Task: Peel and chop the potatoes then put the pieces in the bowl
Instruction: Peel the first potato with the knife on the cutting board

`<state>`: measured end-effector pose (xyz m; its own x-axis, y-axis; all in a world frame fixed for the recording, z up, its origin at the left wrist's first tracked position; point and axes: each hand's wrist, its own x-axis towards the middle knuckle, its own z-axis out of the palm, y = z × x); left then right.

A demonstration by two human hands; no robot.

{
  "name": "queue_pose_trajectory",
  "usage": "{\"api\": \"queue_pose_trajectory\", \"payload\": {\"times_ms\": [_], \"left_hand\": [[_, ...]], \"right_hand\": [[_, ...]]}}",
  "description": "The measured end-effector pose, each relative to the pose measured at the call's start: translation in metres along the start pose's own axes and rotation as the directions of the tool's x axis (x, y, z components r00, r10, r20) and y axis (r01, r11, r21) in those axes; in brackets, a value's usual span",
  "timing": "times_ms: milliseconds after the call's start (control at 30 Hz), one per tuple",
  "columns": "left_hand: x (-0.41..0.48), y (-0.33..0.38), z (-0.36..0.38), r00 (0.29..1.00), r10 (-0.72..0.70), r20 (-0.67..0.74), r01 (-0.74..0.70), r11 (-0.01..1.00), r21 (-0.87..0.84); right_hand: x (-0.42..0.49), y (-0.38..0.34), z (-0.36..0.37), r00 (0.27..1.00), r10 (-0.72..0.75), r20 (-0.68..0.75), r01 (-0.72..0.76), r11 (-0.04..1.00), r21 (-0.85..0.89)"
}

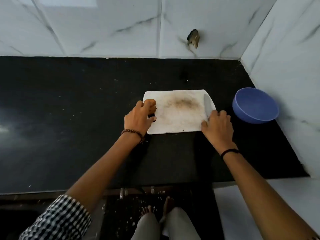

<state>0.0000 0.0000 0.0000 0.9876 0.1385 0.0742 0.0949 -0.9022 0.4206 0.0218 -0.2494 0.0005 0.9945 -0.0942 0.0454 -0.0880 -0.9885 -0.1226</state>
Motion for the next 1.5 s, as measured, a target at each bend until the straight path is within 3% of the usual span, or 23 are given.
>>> {"api": "queue_pose_trajectory", "payload": {"times_ms": [133,267,367,433,567,733,900,1067,1333,1500], "left_hand": [[-0.002,-0.004,0.006,0.995,0.022,-0.092,-0.020,1.000,0.016],[-0.006,-0.003,0.016,0.961,0.188,-0.203,-0.208,0.974,-0.085],[-0.002,0.011,0.024,0.940,0.287,-0.182,-0.324,0.918,-0.229],[0.007,0.023,0.033,0.955,0.266,-0.131,-0.295,0.897,-0.329],[0.026,0.036,0.056,0.964,0.248,-0.092,-0.263,0.865,-0.426],[0.037,0.031,0.067,0.966,0.238,-0.101,-0.255,0.823,-0.507],[0.038,0.026,0.071,0.953,0.289,-0.093,-0.290,0.776,-0.560],[0.041,0.023,0.076,0.927,0.345,-0.149,-0.373,0.796,-0.477],[0.030,0.026,0.076,0.900,0.388,-0.199,-0.435,0.824,-0.363],[0.020,0.025,0.073,0.911,0.381,-0.159,-0.413,0.835,-0.365]], "right_hand": [[-0.002,0.004,0.004,0.999,-0.023,-0.036,0.028,0.988,0.154],[-0.001,0.003,0.002,0.998,-0.013,-0.067,0.034,0.947,0.321],[0.004,0.001,0.001,0.995,0.059,-0.085,-0.008,0.863,0.505],[0.010,-0.002,0.003,0.991,0.093,-0.096,-0.013,0.781,0.625],[0.020,-0.006,0.012,0.992,0.016,-0.125,0.080,0.687,0.723],[0.026,-0.013,0.024,1.000,-0.006,0.031,-0.023,0.510,0.860],[0.022,-0.017,0.022,0.988,-0.097,0.117,-0.073,0.373,0.925],[0.014,-0.015,0.022,0.979,-0.172,0.110,-0.051,0.318,0.947],[0.005,-0.017,0.026,0.991,-0.128,-0.034,0.073,0.312,0.947],[-0.001,-0.013,0.029,0.993,-0.117,-0.018,0.058,0.351,0.935]]}}
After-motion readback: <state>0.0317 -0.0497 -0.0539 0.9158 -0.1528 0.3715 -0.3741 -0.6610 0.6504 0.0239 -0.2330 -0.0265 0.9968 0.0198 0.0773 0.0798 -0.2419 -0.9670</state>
